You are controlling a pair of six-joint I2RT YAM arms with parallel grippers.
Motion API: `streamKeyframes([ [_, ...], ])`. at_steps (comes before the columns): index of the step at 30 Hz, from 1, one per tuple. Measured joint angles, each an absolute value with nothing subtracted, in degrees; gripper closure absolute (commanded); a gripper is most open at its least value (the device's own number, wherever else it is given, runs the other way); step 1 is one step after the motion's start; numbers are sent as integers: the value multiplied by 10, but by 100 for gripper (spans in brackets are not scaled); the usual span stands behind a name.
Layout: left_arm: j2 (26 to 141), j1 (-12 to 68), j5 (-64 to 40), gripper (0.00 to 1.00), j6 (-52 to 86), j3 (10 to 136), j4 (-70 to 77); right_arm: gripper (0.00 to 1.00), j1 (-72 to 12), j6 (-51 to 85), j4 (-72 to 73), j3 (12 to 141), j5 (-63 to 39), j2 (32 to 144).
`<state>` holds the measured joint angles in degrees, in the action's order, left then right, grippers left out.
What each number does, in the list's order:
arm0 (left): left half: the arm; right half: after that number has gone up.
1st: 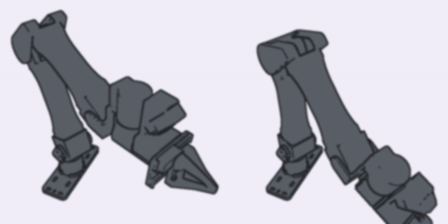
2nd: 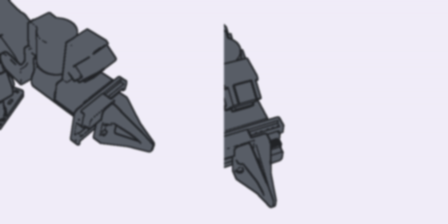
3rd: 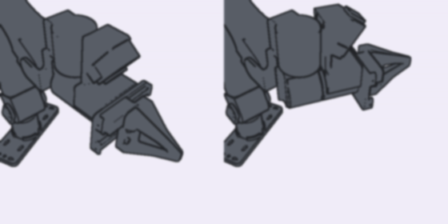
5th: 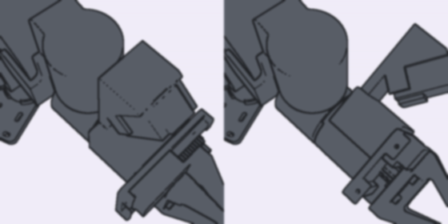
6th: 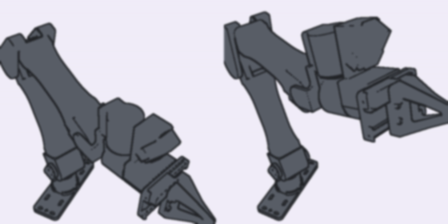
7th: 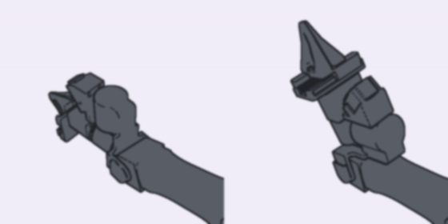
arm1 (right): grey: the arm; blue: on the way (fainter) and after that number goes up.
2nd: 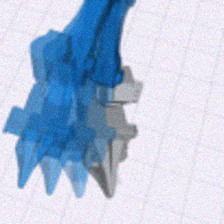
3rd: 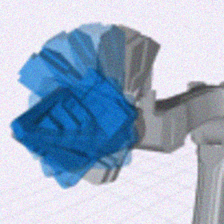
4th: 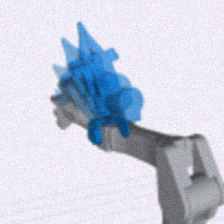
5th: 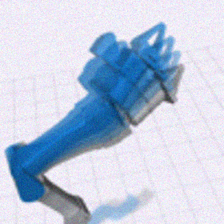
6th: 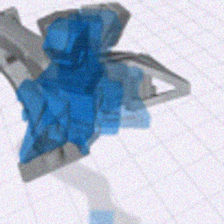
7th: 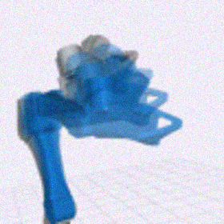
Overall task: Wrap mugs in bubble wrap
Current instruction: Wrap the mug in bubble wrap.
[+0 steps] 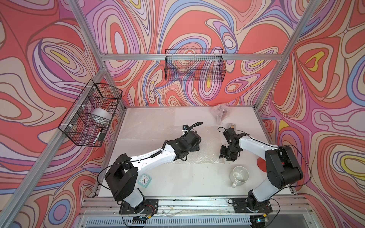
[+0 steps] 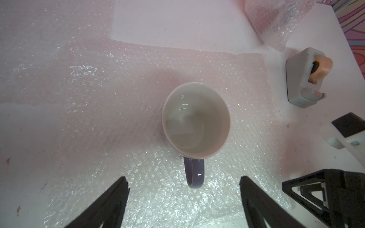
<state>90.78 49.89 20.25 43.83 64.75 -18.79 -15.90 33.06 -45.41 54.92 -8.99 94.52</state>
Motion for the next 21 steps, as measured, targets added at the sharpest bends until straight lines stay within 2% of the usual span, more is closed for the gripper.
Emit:
streamKeyframes([
  [6,908,497,194,10,435,647,-181,55,-159,332,-454,549,-93,955],
  [17,876,471,170,9,435,599,-158,91,-164,347,-412,540,-130,951],
  [21,851,455,140,6,428,563,-129,95,-169,342,-384,542,-160,914],
])
